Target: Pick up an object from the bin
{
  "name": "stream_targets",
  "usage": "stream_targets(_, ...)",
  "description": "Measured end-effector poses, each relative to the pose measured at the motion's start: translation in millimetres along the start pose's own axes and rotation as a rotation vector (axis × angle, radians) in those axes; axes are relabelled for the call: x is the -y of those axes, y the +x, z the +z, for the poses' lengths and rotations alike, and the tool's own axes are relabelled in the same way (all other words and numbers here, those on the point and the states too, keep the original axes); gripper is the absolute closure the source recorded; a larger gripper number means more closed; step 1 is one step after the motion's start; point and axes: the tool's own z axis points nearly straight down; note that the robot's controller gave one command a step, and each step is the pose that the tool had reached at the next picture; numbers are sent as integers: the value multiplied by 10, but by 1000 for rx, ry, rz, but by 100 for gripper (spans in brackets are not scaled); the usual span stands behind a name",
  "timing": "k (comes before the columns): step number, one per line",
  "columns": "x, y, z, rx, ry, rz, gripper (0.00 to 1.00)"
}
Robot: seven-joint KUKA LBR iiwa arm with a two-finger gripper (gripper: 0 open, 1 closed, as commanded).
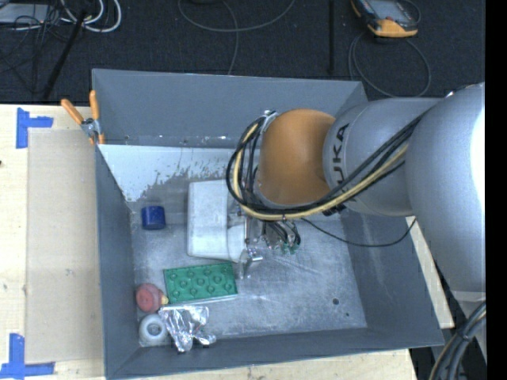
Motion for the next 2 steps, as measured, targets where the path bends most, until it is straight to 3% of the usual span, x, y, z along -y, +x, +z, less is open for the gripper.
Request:
stream_targets(1, -452, 177, -56, -6, -1, -119, 0)
stream_targets(2, -623, 180, -52, -5, 0, -108, 0)
